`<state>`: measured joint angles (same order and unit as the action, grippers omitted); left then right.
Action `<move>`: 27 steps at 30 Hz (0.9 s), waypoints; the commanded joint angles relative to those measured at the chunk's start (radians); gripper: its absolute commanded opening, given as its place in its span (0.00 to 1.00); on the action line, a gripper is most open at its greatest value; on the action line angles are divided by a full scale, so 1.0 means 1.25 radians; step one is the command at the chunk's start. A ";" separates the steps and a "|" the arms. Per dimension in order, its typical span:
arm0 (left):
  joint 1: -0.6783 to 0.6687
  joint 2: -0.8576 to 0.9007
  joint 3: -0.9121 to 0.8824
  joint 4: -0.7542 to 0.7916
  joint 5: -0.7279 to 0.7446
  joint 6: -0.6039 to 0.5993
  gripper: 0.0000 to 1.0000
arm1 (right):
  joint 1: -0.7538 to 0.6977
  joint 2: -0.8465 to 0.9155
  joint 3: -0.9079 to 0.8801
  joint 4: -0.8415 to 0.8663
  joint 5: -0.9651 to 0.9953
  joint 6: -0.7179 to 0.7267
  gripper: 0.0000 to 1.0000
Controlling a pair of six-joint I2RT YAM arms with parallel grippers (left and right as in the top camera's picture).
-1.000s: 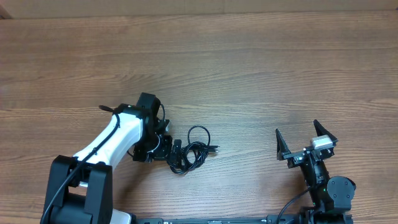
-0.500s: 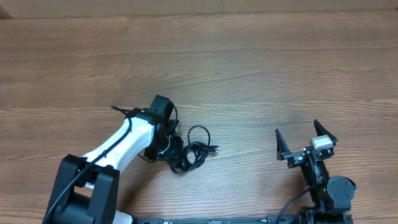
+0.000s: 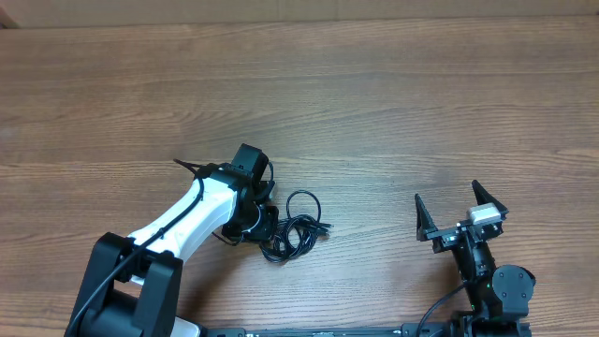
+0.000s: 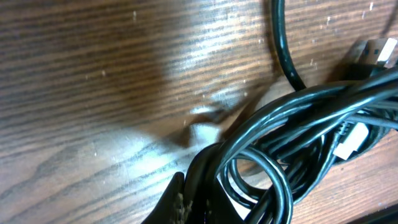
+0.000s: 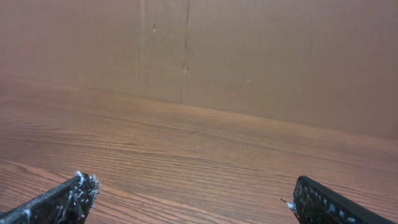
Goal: Untangle cables
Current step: 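Lower the left gripper onto the black cable bundle and grasp it, then lift the cable bundle with the left gripper toward the right gripper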
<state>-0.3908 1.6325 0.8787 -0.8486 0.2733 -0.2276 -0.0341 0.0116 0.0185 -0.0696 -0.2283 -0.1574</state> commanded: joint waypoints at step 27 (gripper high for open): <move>-0.007 -0.370 0.248 -0.053 0.116 0.263 0.04 | -0.005 -0.007 -0.008 0.009 -0.034 -0.001 1.00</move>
<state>-0.3931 1.1828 1.1736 -0.9363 0.2852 0.0601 -0.0341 0.0116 0.0185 -0.0677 -0.2382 -0.1577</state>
